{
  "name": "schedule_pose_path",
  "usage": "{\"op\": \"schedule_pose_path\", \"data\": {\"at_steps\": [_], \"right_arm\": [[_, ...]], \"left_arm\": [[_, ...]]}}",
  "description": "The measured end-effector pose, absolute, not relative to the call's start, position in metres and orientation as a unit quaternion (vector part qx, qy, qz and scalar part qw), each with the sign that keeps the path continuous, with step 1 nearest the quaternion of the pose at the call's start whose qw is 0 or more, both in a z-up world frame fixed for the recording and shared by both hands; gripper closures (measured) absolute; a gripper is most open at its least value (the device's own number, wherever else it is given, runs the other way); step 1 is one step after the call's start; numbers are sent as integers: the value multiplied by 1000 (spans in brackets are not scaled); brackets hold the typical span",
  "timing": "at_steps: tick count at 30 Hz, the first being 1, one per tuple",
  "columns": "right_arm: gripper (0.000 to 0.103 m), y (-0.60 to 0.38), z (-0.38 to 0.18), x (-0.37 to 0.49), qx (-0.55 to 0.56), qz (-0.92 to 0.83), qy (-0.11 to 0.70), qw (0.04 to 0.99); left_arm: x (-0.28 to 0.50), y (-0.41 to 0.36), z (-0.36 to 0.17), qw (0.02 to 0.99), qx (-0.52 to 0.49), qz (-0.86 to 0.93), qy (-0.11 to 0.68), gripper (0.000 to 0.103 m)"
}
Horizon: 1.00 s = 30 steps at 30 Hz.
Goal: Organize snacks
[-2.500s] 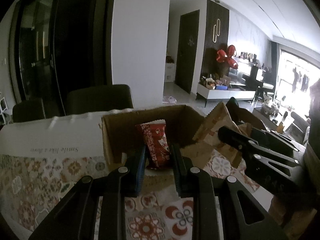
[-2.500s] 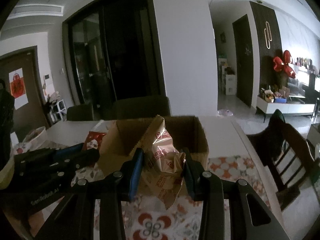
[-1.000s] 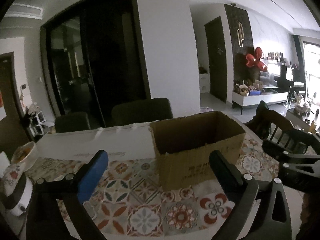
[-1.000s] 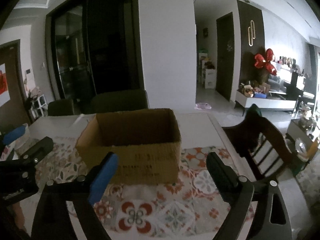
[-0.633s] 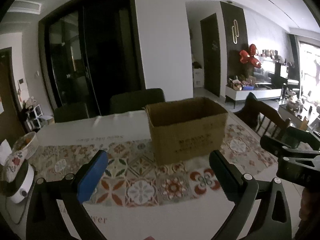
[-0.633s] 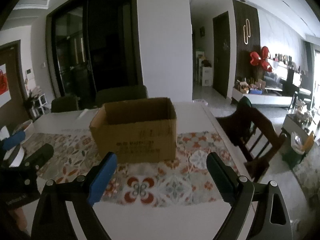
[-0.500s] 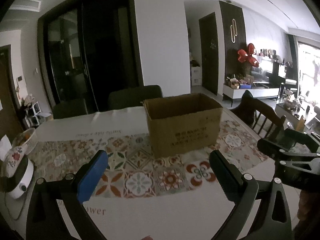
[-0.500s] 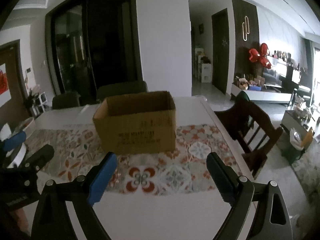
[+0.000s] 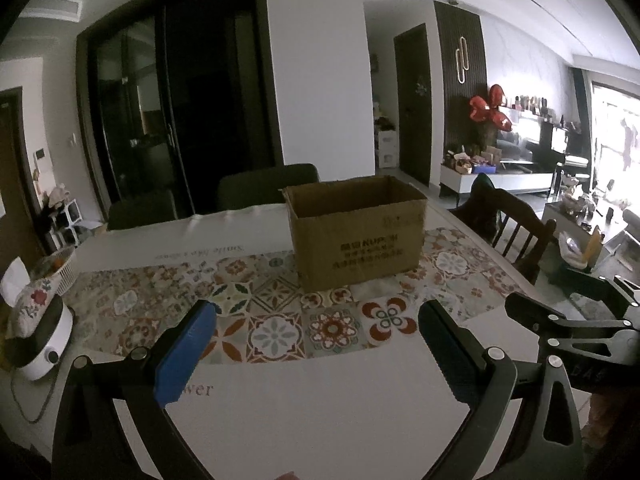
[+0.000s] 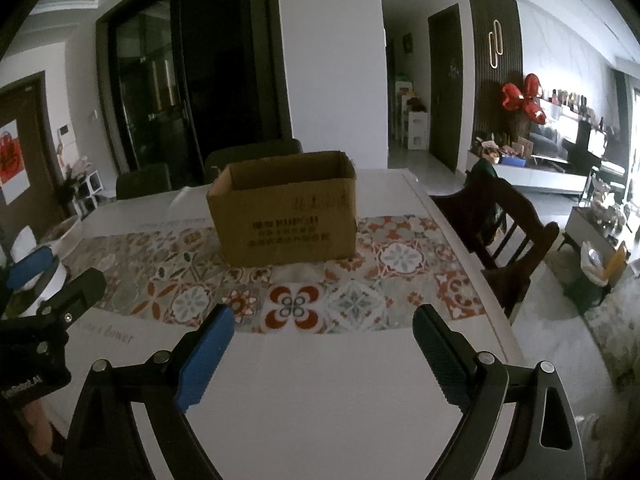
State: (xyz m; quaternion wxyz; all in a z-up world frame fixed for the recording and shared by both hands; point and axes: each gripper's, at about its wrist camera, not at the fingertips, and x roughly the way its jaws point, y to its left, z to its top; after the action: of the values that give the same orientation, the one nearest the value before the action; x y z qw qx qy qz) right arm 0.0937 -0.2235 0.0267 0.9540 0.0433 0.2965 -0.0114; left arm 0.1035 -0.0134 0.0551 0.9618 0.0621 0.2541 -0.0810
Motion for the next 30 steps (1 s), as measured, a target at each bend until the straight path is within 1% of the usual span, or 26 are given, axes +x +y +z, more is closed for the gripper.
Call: {"op": "schedule_pose_path", "data": {"at_steps": [10,30], "right_arm": [[12,-222,25,82,38,-16,292,956],[12,-221,29,65,30,-18,279,960]], "left_arm": [[95,-13,49,959,59,-80,265,0],[77,-9,57,964,63,-81,247,0]]}}
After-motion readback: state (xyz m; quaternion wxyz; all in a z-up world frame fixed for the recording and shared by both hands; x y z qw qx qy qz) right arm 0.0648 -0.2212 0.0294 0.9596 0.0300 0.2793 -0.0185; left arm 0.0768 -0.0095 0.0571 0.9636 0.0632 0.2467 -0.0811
